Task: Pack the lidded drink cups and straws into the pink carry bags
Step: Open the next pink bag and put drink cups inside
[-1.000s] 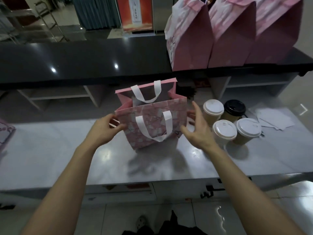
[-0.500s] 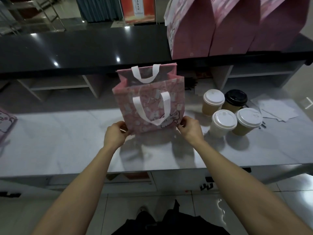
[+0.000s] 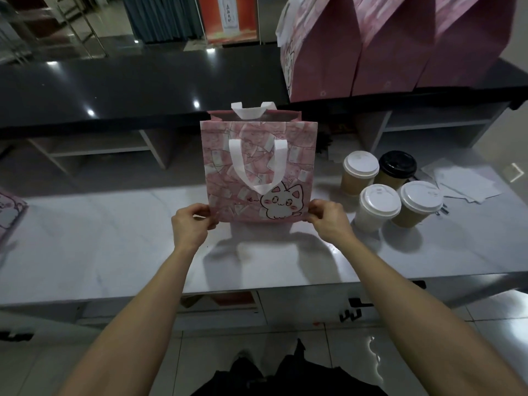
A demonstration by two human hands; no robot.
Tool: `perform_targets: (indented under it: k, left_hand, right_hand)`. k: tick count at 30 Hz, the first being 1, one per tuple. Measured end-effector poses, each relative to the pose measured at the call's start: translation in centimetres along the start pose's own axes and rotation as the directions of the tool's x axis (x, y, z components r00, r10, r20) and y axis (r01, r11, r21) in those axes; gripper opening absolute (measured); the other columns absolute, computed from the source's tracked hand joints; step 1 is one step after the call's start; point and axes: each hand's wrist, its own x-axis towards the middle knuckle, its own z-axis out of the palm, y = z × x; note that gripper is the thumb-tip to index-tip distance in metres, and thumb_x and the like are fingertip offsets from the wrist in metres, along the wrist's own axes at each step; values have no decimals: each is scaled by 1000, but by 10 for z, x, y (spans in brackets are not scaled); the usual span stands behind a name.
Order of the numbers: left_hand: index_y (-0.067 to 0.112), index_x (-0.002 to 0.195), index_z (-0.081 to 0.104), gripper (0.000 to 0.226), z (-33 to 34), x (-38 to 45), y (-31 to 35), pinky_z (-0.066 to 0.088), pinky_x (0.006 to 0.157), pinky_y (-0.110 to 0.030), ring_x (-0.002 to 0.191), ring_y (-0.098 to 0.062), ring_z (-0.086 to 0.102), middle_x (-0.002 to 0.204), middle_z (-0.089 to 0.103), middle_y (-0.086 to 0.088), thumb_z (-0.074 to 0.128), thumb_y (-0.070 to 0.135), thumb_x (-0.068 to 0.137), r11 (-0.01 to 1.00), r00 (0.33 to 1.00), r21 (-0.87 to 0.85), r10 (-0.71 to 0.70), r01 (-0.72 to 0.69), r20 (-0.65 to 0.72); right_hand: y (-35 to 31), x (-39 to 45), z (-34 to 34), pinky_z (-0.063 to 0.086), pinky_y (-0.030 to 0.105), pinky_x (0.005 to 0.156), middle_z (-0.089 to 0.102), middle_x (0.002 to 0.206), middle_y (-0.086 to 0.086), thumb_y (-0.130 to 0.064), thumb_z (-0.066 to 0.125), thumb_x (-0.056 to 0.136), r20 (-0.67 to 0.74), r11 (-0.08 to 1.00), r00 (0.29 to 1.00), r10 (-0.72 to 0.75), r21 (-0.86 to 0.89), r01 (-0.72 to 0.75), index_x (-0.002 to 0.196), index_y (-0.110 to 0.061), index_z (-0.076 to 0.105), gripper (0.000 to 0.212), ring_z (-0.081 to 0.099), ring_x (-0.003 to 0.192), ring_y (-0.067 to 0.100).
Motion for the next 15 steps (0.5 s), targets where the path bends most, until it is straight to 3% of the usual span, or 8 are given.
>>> perform_targets:
  k: [2, 4, 6, 9, 11, 13, 15]
  left_hand:
    - [10, 92, 83, 14, 0, 0, -3, 70, 80, -45, 71, -26, 81, 84, 80, -11, 91, 0, 86, 1000, 999, 11, 15, -15, 31]
    - [9, 93, 82, 14, 0, -3, -9, 69, 79, -45, 73, -27, 81, 85, 79, -12, 91, 1, 85, 999, 999, 38, -3, 1, 52]
    - [16, 93, 84, 16, 0, -7, -16, 67, 80, -43, 76, -24, 80, 86, 80, -4, 94, 7, 83, 986, 997, 166, -3, -10, 74]
    - [31, 103, 83, 24, -4, -9, -24, 62, 82, -37, 87, -17, 78, 94, 82, 10, 95, 23, 84, 887, 991, 456, 17, -77, 133]
    - [31, 113, 78, 35, -10, -5, -25, 62, 85, -38, 98, -20, 77, 98, 80, 9, 94, 21, 83, 869, 979, 487, -20, -84, 205]
    - [29, 134, 69, 68, -21, 1, -23, 61, 92, -40, 112, -21, 71, 113, 75, 4, 101, 20, 75, 908, 957, 412, -55, -70, 284]
    - [36, 162, 43, 118, -36, 7, -15, 57, 103, -44, 128, -17, 58, 139, 62, 4, 108, 23, 64, 948, 942, 312, -56, -54, 332]
  right_hand:
    - [5, -6, -3, 62, 32, 97, 84, 103, -5, -6, 80, 96, 33, 1000, 999, -9, -25, 10, 115, -13, 82, 21, 77, 91, -1]
    - [10, -14, -2, 61, 34, 100, 83, 111, -3, -7, 81, 95, 42, 998, 999, -17, -60, 19, 119, -14, 82, 25, 78, 98, 6]
    - [13, -21, 0, 60, 37, 101, 83, 115, -2, -12, 80, 96, 53, 987, 998, -28, -157, 36, 122, -19, 83, 27, 77, 105, 14]
    - [16, -23, 2, 59, 39, 97, 83, 114, 1, -21, 76, 98, 100, 947, 994, -32, -315, 62, 119, -21, 84, 22, 76, 108, 22]
    - [15, -20, -1, 57, 38, 88, 79, 113, 2, -31, 80, 96, 141, 917, 990, -9, -394, 64, 122, -20, 79, 29, 74, 107, 26]
    - [17, -17, -6, 57, 41, 98, 71, 133, 2, -36, 93, 82, 176, 950, 984, 40, -313, 18, 146, -18, 62, 73, 69, 121, 22]
    - [15, -16, -15, 46, 45, 119, 48, 164, -2, -41, 104, 65, 175, 989, 983, 59, -141, -34, 169, -25, 28, 130, 52, 144, 18]
